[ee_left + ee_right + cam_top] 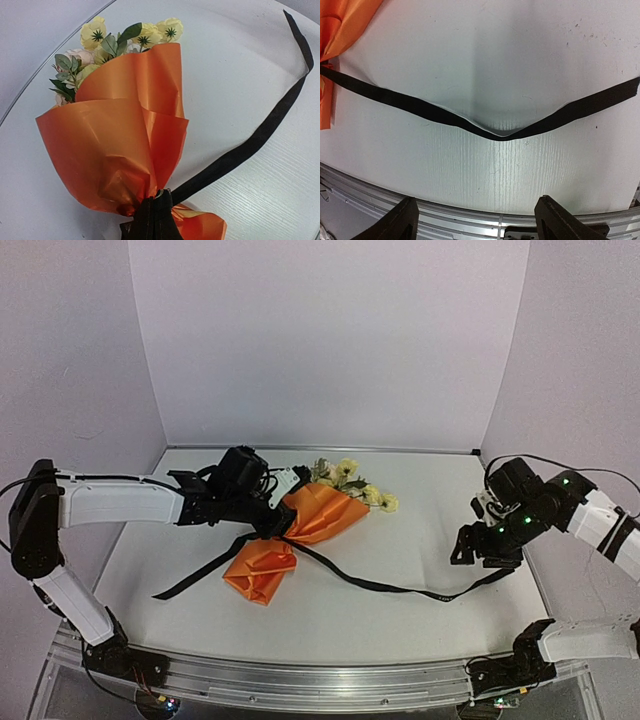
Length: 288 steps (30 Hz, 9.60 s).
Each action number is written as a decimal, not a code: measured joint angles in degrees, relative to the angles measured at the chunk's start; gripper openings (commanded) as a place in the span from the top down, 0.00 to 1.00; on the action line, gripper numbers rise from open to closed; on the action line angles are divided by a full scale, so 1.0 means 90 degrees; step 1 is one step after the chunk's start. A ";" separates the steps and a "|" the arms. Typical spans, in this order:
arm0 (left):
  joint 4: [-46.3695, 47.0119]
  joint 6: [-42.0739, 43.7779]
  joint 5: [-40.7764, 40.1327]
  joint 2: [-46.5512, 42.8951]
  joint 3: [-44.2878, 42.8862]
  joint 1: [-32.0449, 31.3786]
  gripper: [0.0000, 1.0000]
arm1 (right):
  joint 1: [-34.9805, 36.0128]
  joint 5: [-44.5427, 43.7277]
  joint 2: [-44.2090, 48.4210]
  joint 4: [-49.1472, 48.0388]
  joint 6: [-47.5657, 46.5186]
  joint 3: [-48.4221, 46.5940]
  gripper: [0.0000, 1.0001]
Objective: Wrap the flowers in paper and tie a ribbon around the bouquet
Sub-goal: Pick up the right side of the half-tied ribbon from the center of the board, then place the left side of the half-tied ribbon on the folded bouquet, then pass from the right arm to the left, then pick up the left side of the half-tied ribbon from the folded bouquet.
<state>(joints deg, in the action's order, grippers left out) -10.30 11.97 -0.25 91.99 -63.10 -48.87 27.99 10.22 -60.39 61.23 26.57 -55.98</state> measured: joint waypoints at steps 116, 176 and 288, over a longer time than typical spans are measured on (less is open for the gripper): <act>0.2039 0.0091 0.2760 0.0224 0.0763 -0.0813 1.00 | 0.0705 -0.1910 -0.3631 -0.3087 0.4219 -0.0301 1.00; 0.1857 0.0374 0.3181 0.0781 -0.0326 -0.0918 0.35 | 0.0729 0.3032 -0.5586 -0.0936 0.0751 -0.5631 1.00; -0.3376 -0.2584 0.3901 -0.0351 -0.2424 0.0715 1.00 | 0.1857 0.0747 -0.3872 -0.3032 0.0485 -0.2093 1.00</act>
<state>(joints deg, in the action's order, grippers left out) -40.69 -11.29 34.86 88.83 -84.92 -42.44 44.70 16.95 -95.24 33.94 30.93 -74.82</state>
